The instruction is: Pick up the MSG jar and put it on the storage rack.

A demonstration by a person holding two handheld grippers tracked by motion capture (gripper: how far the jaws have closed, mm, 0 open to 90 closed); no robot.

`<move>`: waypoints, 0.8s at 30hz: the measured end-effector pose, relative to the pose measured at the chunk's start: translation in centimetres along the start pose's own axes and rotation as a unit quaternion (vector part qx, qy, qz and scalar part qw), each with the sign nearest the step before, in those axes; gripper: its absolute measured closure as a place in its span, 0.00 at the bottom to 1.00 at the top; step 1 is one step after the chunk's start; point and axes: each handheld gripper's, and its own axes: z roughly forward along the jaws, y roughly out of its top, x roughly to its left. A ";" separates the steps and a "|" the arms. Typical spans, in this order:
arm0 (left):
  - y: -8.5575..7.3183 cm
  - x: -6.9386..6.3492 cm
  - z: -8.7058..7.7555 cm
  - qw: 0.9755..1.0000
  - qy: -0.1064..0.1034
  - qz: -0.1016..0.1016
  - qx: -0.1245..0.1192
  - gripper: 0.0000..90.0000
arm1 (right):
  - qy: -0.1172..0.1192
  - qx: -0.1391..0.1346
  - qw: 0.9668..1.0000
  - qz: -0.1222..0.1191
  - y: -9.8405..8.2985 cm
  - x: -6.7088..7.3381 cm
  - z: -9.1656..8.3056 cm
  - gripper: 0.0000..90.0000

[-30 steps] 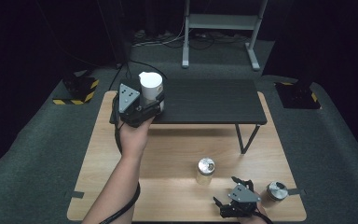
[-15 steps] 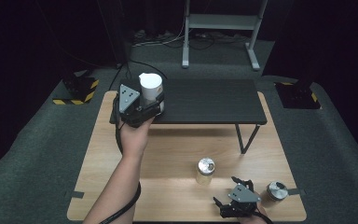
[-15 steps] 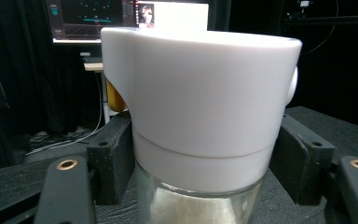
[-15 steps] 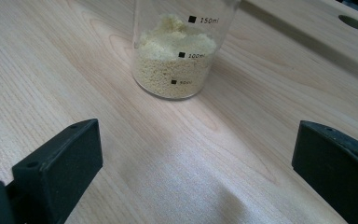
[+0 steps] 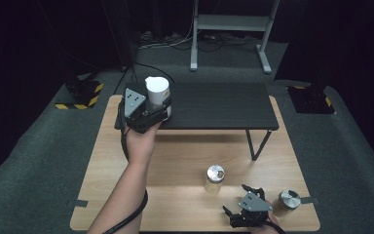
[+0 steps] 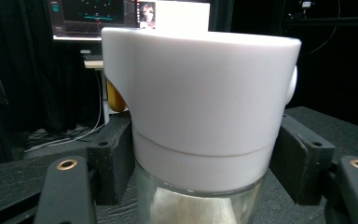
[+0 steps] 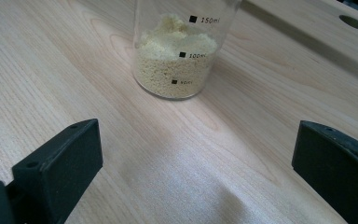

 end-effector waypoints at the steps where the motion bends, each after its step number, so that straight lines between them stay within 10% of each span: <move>1: 0.0 0.0 0.0 1.000 0.000 0.001 0.000 0.34 | 0.000 0.000 1.000 0.001 0.0 0.0 0.0 0.01; 24: -0.2 0.0 0.0 1.000 -0.002 0.004 -0.004 0.33 | 0.000 -0.001 1.000 0.000 0.0 0.0 0.0 0.01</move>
